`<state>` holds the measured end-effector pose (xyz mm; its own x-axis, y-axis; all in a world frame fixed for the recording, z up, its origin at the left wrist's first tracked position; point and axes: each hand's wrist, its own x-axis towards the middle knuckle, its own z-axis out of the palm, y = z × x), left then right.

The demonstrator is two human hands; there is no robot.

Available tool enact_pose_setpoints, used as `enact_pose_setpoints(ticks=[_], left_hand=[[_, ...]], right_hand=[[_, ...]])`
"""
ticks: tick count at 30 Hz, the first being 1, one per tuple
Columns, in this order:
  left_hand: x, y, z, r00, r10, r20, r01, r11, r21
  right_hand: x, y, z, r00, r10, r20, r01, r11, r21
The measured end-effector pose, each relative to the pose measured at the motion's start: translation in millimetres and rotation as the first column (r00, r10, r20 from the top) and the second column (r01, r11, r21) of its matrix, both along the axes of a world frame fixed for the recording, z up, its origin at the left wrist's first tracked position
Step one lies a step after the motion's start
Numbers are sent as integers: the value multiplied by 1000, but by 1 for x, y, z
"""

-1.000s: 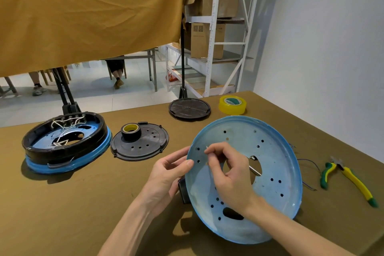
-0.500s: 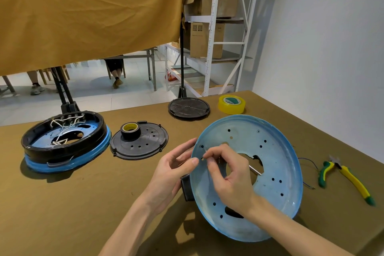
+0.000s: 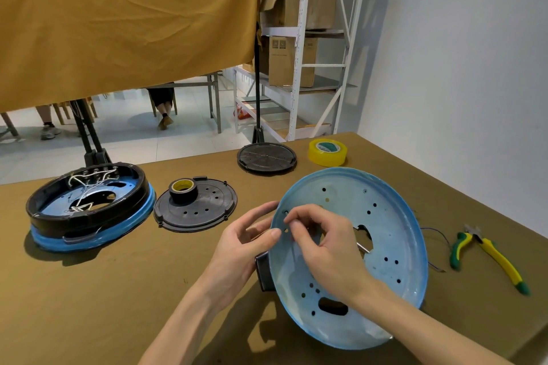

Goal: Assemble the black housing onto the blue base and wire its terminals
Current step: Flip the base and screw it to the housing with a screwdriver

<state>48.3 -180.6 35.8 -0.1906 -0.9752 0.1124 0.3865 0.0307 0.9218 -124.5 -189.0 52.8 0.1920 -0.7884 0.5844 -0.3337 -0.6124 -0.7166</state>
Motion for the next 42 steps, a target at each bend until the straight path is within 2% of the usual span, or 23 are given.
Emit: enact_pose_setpoints(ticks=[9, 11, 16, 23, 28, 36, 39, 42], left_hand=[[0, -2, -2, 999, 36, -6, -35, 998, 47], [0, -2, -3, 999, 34, -6, -33, 998, 53], [0, -4, -5, 999, 51, -18, -50, 995, 81], [-3, -5, -7, 997, 58, -47, -52, 991, 120], [-5, -5, -4, 998, 66, -25, -63, 992, 113], [-7, -3, -3, 994, 106, 15, -107, 986, 128], [-10, -4, -2, 993, 109, 42, -113, 988, 104], [-11, -5, -3, 990, 138, 26, -140, 983, 119]], right_hand=[[5, -7, 32, 995, 7, 99, -30, 973, 229], [5, -9, 38, 997, 23, 80, -43, 967, 252], [-1, -5, 37, 996, 36, -80, -20, 979, 201], [-16, -6, 34, 997, 59, 48, -70, 959, 276], [-17, -8, 38, 994, 45, 104, -71, 964, 257], [-18, -13, 45, 988, 61, -141, -37, 985, 166], [-14, -16, 47, 983, 155, -103, -125, 960, 252], [-13, -19, 47, 991, 128, -33, -116, 961, 250]])
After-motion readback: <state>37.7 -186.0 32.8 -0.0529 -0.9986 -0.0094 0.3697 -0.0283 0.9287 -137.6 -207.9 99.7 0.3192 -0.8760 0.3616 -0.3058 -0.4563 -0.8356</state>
